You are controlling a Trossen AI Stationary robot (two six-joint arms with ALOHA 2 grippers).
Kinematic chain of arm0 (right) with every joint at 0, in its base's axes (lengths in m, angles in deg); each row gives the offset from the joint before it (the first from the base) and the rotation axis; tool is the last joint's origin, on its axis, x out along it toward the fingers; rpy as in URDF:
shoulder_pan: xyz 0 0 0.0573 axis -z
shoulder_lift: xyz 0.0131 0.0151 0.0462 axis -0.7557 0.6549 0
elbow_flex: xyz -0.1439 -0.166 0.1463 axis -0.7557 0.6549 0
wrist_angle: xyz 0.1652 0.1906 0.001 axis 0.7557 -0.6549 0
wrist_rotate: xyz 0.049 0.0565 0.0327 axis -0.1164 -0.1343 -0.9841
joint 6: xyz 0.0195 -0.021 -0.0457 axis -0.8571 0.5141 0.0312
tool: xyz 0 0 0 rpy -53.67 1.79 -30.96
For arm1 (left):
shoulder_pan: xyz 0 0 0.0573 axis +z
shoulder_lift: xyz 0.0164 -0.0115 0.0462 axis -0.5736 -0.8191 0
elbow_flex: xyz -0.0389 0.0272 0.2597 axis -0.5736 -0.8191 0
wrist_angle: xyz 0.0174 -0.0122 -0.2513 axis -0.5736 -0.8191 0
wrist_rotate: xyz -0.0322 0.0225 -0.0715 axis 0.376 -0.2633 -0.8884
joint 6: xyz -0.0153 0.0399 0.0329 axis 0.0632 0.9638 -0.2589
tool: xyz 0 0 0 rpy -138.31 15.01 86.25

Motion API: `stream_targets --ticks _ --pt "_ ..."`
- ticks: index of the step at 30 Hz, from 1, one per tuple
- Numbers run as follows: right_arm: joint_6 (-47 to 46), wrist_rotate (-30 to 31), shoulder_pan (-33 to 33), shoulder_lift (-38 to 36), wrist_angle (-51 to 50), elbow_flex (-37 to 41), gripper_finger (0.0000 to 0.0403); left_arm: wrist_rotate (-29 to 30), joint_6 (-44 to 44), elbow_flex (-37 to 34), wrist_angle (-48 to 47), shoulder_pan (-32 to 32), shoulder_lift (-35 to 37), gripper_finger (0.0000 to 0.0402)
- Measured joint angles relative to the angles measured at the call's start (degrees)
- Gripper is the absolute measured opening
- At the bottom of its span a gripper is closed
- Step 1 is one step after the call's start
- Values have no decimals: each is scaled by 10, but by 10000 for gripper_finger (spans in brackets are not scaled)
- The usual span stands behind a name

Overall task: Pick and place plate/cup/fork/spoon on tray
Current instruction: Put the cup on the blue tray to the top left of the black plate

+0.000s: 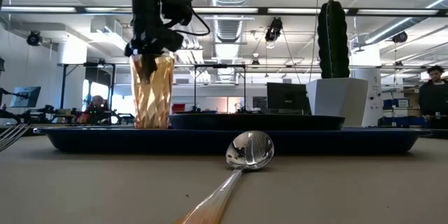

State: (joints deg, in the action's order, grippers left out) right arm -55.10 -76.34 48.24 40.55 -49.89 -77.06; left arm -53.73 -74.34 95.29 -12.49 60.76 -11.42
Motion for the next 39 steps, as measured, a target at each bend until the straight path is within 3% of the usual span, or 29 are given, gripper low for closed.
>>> stream_targets --ticks 14,26,39 --pt "0 0 0 0 0 0 141 0 0 -9 50 0 5 3" --pt "-4 0 0 0 -4 0 141 1 14 -7 47 0 11 77" --pt "2 1 0 0 -36 0 135 1 26 133 44 1 33 116"
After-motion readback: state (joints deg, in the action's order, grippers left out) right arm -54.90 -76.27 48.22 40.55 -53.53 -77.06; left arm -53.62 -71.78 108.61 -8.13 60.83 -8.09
